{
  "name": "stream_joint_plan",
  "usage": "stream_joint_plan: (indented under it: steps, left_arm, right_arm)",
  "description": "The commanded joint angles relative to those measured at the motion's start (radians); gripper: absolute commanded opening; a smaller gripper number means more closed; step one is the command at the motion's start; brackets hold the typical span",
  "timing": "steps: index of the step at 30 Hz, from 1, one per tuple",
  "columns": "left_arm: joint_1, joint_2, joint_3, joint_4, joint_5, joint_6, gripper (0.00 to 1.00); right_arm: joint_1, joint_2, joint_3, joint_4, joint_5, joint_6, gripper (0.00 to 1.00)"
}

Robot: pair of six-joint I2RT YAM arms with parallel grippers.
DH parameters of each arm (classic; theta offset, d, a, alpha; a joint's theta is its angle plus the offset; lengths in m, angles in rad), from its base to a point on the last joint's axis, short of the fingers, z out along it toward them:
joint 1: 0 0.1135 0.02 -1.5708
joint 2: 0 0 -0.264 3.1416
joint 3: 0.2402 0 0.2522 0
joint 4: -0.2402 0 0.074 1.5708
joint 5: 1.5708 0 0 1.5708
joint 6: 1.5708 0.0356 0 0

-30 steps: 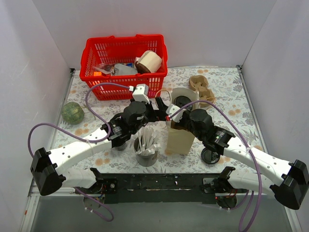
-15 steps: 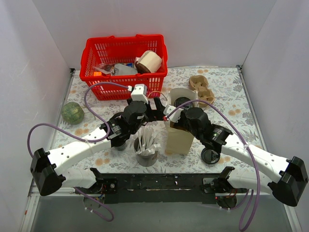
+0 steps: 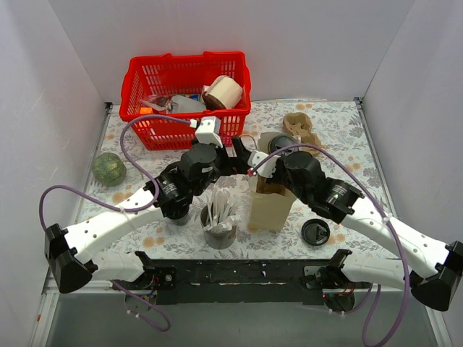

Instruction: Pack the takeout coffee

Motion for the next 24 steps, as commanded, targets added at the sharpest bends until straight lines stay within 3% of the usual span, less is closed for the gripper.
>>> stream_joint_plan:
  steps: [1,10,17,22,24]
  left_arm:
    - [-0.036,-0.082,0.081,0.078,0.112,-0.021,0.98]
    - [-0.036,-0.006,0.212,-0.012,0.112,-0.003,0.98]
    - [-0.022,0.12,0.384,-0.106,0.123,-0.007,0.98]
    - [0.082,0.241,0.574,-0.25,0.325,-0.027,0.98]
    - [0.122,0.292,0.614,-0.279,0.481,-0.026,0.98]
  right_arm:
    - [-0.007,-0.028,0.091,-0.182,0.038,-0.052,0.01]
    - [-0.007,-0.082,0.207,-0.323,-0.129,-0.117,0.01]
    - [-0.007,-0.11,0.194,-0.343,-0.22,-0.166,0.01]
    - [-0.006,-0.139,0.135,-0.262,-0.22,-0.2,0.01]
    - [-0.007,-0.157,0.126,-0.241,-0.217,-0.207,0.01]
